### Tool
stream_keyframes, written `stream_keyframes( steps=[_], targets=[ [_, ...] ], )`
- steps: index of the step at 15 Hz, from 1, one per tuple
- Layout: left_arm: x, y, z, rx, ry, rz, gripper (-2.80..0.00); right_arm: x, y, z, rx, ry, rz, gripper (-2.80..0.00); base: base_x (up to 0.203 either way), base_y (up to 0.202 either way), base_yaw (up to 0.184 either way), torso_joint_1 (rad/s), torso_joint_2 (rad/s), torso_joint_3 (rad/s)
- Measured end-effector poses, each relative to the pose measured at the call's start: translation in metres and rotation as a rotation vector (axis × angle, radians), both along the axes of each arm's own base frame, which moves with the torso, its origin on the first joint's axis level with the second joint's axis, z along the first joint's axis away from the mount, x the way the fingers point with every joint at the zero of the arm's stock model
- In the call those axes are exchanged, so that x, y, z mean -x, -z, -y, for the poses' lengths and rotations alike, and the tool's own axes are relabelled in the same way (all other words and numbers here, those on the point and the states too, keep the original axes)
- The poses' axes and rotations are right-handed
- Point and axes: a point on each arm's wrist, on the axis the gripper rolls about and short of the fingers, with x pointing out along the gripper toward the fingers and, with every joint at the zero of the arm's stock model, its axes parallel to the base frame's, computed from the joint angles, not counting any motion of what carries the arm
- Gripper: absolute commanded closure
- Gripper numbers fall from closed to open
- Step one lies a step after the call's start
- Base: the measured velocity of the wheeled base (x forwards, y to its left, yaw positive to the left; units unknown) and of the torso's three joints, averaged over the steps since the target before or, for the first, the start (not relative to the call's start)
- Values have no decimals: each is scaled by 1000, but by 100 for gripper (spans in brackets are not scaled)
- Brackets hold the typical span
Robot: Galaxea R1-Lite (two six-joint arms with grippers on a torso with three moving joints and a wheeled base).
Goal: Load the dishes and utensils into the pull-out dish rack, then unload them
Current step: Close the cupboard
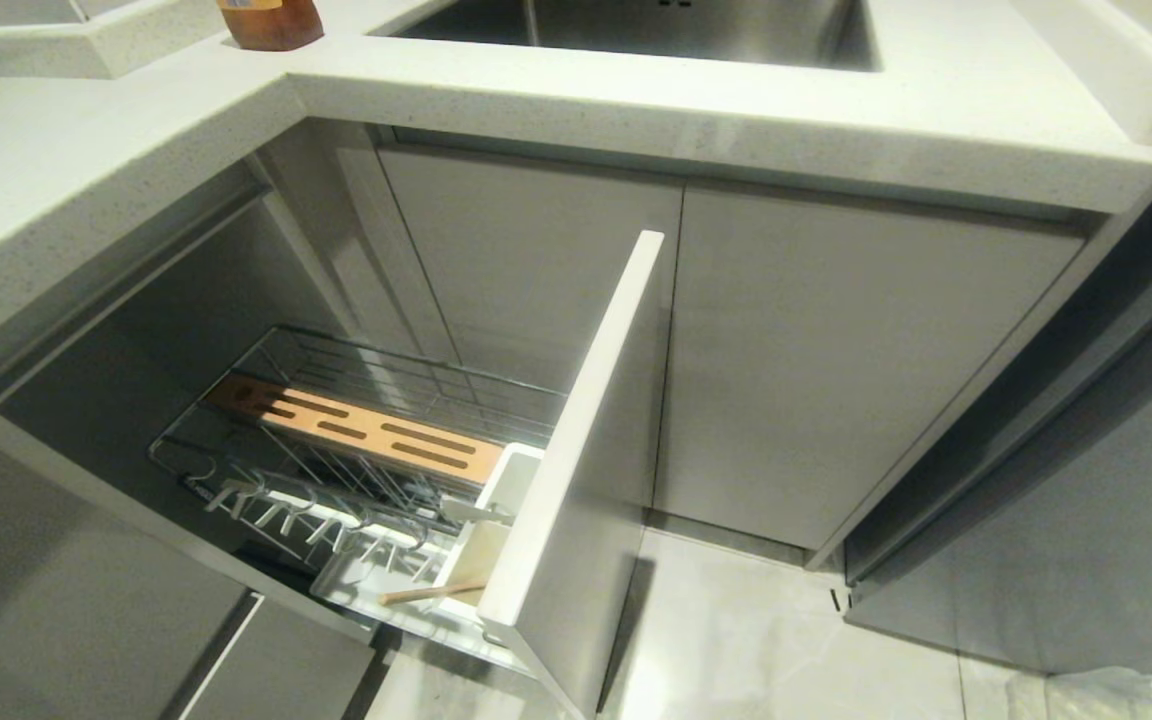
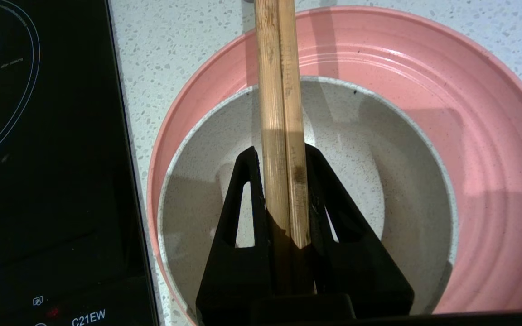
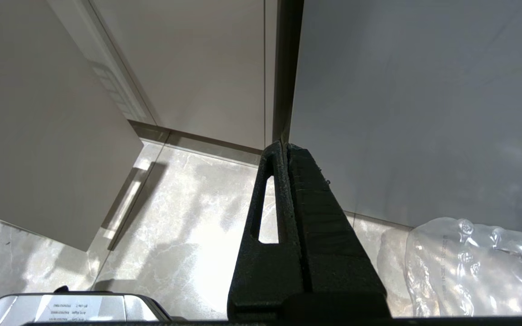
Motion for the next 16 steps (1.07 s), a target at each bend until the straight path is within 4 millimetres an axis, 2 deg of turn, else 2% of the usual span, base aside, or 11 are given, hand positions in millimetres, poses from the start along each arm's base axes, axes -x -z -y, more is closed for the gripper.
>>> stream_keyframes(
  steps=[8, 9, 16],
  targets=[
    [0, 0, 0, 0, -1, 0, 0, 0, 0, 0, 0, 0, 0, 0, 0, 0, 0, 0, 0, 0],
    [0, 0, 0, 0, -1, -3, -280, 0, 0, 0, 0, 0, 0, 0, 0, 0, 0, 0, 0, 0],
    [0, 0, 0, -6, 2, -9, -280, 0, 0, 0, 0, 0, 0, 0, 0, 0, 0, 0, 0, 0]
  ],
)
